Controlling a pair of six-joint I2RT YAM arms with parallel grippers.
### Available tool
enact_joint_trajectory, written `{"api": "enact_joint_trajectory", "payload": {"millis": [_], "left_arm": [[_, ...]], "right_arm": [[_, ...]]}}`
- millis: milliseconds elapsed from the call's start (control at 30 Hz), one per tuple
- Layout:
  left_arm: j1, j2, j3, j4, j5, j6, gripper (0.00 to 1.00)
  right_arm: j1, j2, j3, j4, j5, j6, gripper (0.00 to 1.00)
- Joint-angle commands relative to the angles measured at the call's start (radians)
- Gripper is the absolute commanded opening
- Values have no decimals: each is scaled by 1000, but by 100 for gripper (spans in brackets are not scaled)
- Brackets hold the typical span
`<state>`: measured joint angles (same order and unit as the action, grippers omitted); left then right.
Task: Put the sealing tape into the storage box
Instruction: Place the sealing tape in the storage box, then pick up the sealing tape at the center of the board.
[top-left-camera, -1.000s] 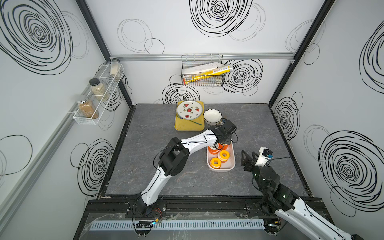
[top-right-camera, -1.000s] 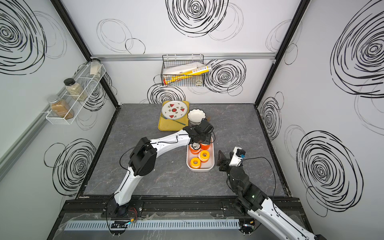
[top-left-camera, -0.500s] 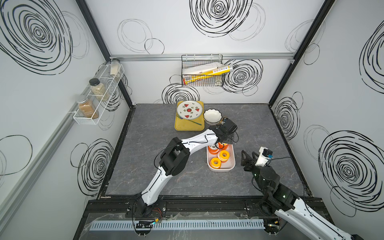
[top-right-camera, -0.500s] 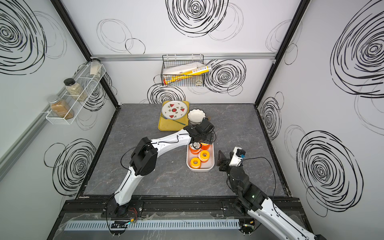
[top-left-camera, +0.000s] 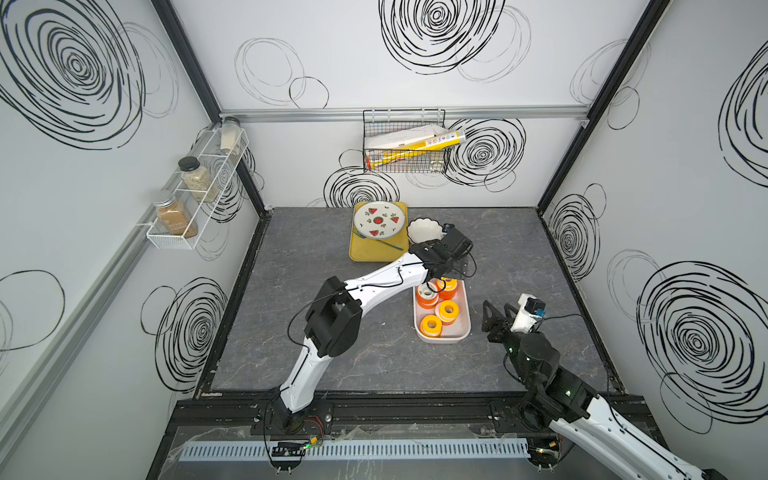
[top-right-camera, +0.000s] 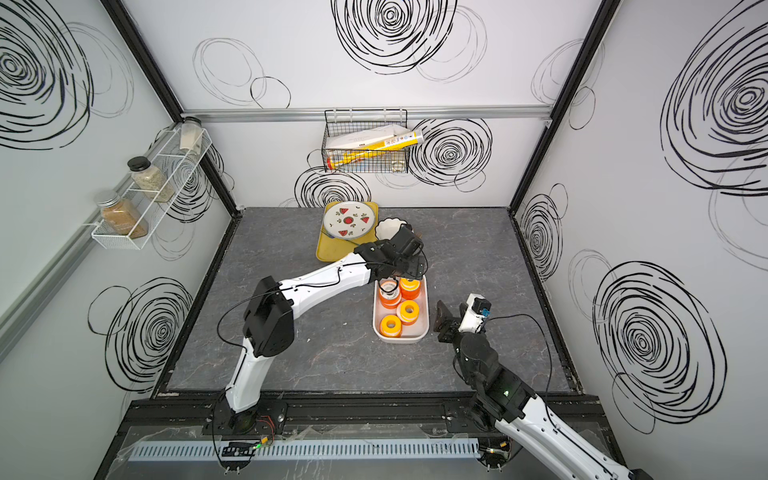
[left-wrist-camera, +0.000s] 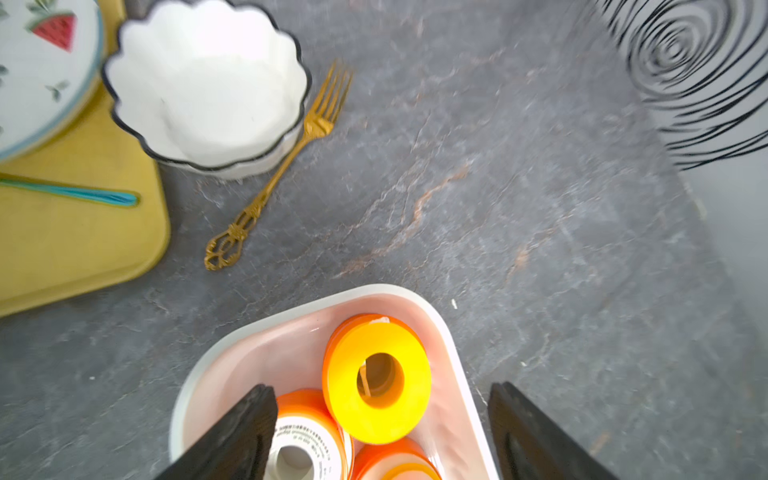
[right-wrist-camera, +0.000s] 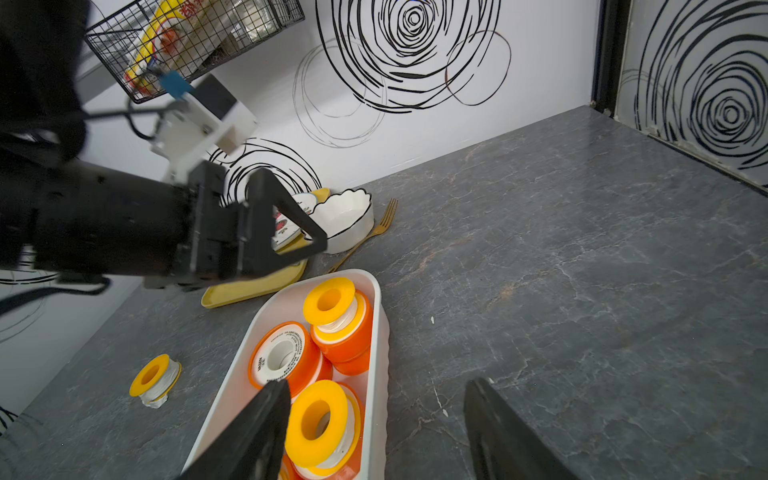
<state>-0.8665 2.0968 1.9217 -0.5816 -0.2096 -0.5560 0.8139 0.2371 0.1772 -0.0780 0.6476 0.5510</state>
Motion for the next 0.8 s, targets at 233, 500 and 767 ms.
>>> {"api": "enact_joint_trajectory", "payload": {"millis": [233,500,767], "left_arm": [[59,-458,-344,64,-80,3,88],[120,-808,-693,64,-144,-9,89],[164,-1110,-934,11,-211,-31,89]], "right_arm": [[1,-19,-10,-20,27,15,72],[0,-23,-12,-20,27,17,76],[1,-21,-8,-10,17,3,77]]}}
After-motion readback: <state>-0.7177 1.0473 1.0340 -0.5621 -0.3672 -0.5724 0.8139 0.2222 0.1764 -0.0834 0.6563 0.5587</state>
